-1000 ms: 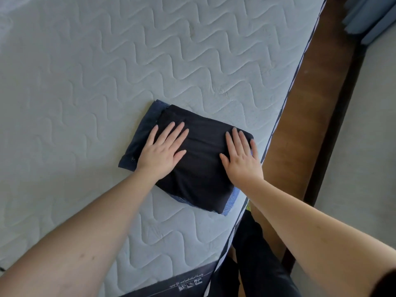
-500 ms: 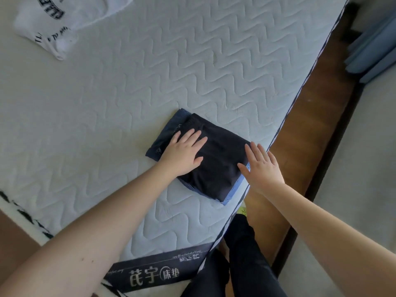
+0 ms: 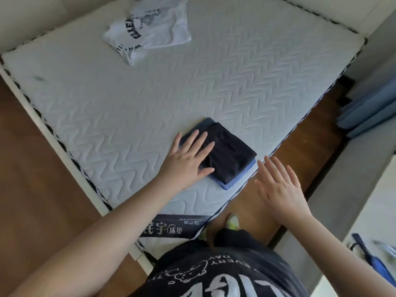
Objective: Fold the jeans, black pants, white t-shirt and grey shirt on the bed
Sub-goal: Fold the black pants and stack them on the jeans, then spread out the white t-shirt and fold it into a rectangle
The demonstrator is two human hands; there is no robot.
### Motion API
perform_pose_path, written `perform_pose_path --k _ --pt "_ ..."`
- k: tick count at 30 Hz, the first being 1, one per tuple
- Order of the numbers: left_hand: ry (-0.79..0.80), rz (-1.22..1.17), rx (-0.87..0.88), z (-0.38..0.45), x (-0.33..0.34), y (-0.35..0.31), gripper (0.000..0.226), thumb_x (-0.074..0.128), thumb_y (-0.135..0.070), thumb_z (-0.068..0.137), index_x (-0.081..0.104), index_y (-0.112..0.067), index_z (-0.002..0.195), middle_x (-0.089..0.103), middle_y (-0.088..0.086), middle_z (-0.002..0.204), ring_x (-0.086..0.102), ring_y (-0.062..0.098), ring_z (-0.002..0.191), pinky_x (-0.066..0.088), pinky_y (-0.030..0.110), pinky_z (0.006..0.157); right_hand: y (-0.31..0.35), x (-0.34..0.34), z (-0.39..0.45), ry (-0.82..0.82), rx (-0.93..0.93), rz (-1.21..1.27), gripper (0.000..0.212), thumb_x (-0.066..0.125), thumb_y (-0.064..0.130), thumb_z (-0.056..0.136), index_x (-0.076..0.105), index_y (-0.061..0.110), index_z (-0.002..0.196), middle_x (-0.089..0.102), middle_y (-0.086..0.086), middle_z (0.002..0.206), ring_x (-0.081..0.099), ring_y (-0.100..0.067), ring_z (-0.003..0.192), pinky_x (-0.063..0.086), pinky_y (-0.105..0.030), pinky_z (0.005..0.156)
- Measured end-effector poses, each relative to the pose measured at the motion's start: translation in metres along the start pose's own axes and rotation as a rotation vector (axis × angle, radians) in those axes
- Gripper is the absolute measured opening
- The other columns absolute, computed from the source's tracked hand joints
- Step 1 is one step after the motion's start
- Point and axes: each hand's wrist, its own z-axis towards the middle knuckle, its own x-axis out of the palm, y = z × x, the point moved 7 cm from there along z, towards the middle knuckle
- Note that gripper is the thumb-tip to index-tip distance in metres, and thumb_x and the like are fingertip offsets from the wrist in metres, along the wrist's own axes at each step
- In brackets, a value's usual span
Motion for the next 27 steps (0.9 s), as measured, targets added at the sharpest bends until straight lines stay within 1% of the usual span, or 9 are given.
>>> perform_pose_path --k 2,5,7,9,13,15,21,25,27 --pt "-0.048 0.003 -0.03 -0.031 -0.013 -0.006 0.069 0.025 -0.063 0.094 0.029 -0.026 0.152 0.021 0.003 0.161 0.017 0.023 0.149 0.009 0.054 0.119 0.01 -0.005 -0.011 -0.013 -0.019 0.003 0.068 0.007 0.051 0.097 0.029 0.02 0.153 0.023 -0.002 0.161 0.012 -0.021 0.15 0.004 -0.041 0.121" --pt "-0.032 -0.036 -0.11 -0.085 -0.016 -0.016 0.068 0.028 -0.062 0.095 0.026 -0.027 0.153 0.017 0.001 0.162 0.013 0.021 0.15 0.011 0.053 0.119 0.026 -0.01 -0.02 -0.014 -0.085 0.008 0.067 0.011 0.051 0.097 0.032 0.02 0.152 0.026 -0.003 0.16 0.016 -0.023 0.149 0.009 -0.043 0.121" --pt "0.001 -0.052 -0.194 -0.118 -0.014 -0.02 0.068 0.03 -0.062 0.095 0.026 -0.027 0.153 0.017 0.0 0.162 0.011 0.02 0.15 0.011 0.053 0.119 0.034 -0.012 -0.022 -0.011 -0.146 -0.001 0.067 0.009 0.052 0.097 0.028 0.022 0.153 0.021 -0.001 0.161 0.011 -0.022 0.15 0.009 -0.043 0.122" --pt "0.053 -0.058 -0.281 -0.145 -0.012 -0.024 0.067 0.03 -0.061 0.095 0.027 -0.028 0.153 0.018 -0.001 0.162 0.011 0.02 0.15 0.013 0.052 0.118 0.043 -0.015 -0.023 -0.001 -0.221 -0.019 0.066 0.007 0.052 0.097 0.023 0.024 0.155 0.015 0.001 0.162 0.006 -0.019 0.151 0.004 -0.041 0.122" --pt "0.14 -0.054 -0.408 -0.186 -0.015 -0.035 0.067 0.025 -0.064 0.096 0.027 -0.029 0.153 0.018 -0.003 0.161 0.012 0.021 0.149 0.011 0.051 0.117 0.066 -0.025 -0.031 -0.035 -0.347 0.034 0.058 0.024 0.047 0.101 0.039 0.018 0.149 0.032 -0.003 0.157 0.023 -0.023 0.148 0.016 -0.045 0.12" --pt "0.165 -0.06 -0.47 -0.201 -0.02 -0.036 0.068 0.021 -0.065 0.096 0.023 -0.03 0.154 0.017 -0.003 0.161 0.011 0.021 0.149 0.009 0.05 0.117 0.078 -0.027 -0.036 -0.04 -0.394 0.05 0.053 0.03 0.044 0.104 0.04 0.017 0.148 0.033 -0.003 0.157 0.023 -0.023 0.148 0.015 -0.043 0.12" --pt "0.186 -0.051 -0.647 -0.245 -0.035 -0.03 0.07 0.005 -0.07 0.093 0.0 -0.036 0.155 -0.004 -0.007 0.162 -0.014 0.015 0.149 -0.012 0.045 0.119 0.115 -0.025 -0.049 -0.019 -0.505 0.071 0.061 0.018 0.047 0.099 0.039 0.018 0.149 0.033 -0.004 0.157 0.022 -0.023 0.148 0.015 -0.043 0.12" --pt "0.173 -0.078 -0.743 -0.283 -0.043 -0.026 0.072 0.009 -0.07 0.094 0.0 -0.033 0.155 0.0 -0.007 0.163 -0.01 0.015 0.15 -0.007 0.047 0.12 0.146 -0.026 -0.056 -0.002 -0.579 0.088 0.062 0.017 0.047 0.098 0.039 0.018 0.149 0.033 -0.004 0.157 0.023 -0.024 0.147 0.017 -0.045 0.12" --pt "0.176 -0.077 -0.787 -0.306 -0.043 -0.021 0.072 0.006 -0.07 0.093 -0.002 -0.034 0.155 -0.001 -0.008 0.163 -0.013 0.014 0.149 -0.008 0.047 0.12 0.166 -0.026 -0.059 0.005 -0.618 0.08 0.063 0.015 0.047 0.098 0.039 0.018 0.149 0.033 -0.004 0.156 0.024 -0.025 0.147 0.018 -0.046 0.12"
